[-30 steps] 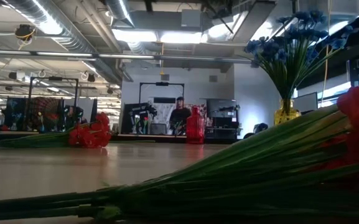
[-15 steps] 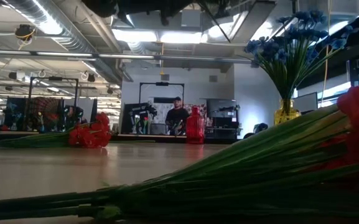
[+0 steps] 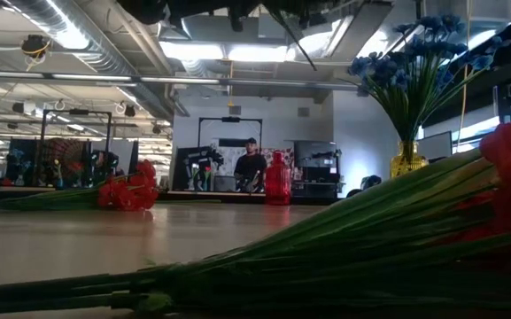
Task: Sort flowers into vase by color
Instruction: Put the top right red flowers into the red vase
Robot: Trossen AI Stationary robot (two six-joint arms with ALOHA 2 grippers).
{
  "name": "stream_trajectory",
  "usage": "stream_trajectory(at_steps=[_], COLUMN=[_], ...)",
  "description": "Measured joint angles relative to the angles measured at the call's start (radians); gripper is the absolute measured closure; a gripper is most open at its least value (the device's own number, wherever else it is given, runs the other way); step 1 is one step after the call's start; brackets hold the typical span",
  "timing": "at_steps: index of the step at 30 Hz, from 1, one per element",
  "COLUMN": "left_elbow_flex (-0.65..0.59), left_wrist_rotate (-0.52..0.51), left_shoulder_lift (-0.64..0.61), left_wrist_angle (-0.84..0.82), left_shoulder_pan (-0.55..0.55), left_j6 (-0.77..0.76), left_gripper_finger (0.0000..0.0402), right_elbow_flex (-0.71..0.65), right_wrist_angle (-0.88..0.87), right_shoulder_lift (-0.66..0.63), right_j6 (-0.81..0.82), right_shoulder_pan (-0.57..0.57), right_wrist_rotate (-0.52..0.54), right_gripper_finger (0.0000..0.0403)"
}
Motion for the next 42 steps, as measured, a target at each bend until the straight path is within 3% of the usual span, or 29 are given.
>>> stream_trajectory(at_steps=[5,10,18,23,29,34,42], left_elbow_flex=[0.000,0.000,0.000,0.000,0.000,0.002,0.210], left_wrist_rotate=[0.013,0.061,0.105,0.083,-0.019,-0.080,-0.157], left_shoulder_lift=[0.000,-0.004,-0.079,-0.137,-0.140,-0.050,0.156], left_wrist_angle=[-0.068,-0.082,-0.101,-0.171,-0.233,-0.275,-0.517], left_shoulder_pan=[0.014,0.043,0.121,0.187,0.249,0.233,0.206], left_j6=[-0.040,-0.065,-0.060,0.016,0.104,0.139,0.310], left_gripper_finger=[0.0295,0.0389,0.0396,0.0398,0.0397,0.0397,0.0397], right_elbow_flex=[0.000,0.000,0.014,0.095,0.172,0.188,0.187], right_wrist_angle=[0.004,0.032,0.043,0.046,-0.002,-0.067,-0.205], right_shoulder_lift=[0.010,0.008,0.002,-0.026,-0.091,-0.171,-0.217], right_j6=[0.013,0.015,0.014,0.000,-0.013,-0.012,0.025], right_shoulder_pan=[0.000,0.000,0.000,-0.001,-0.001,-0.001,0.000], right_wrist_rotate=[0.007,0.007,0.073,0.121,0.212,0.280,0.367], right_gripper_finger=[0.0358,0.0291,0.0146,0.0089,0.0077,0.0089,0.0103])
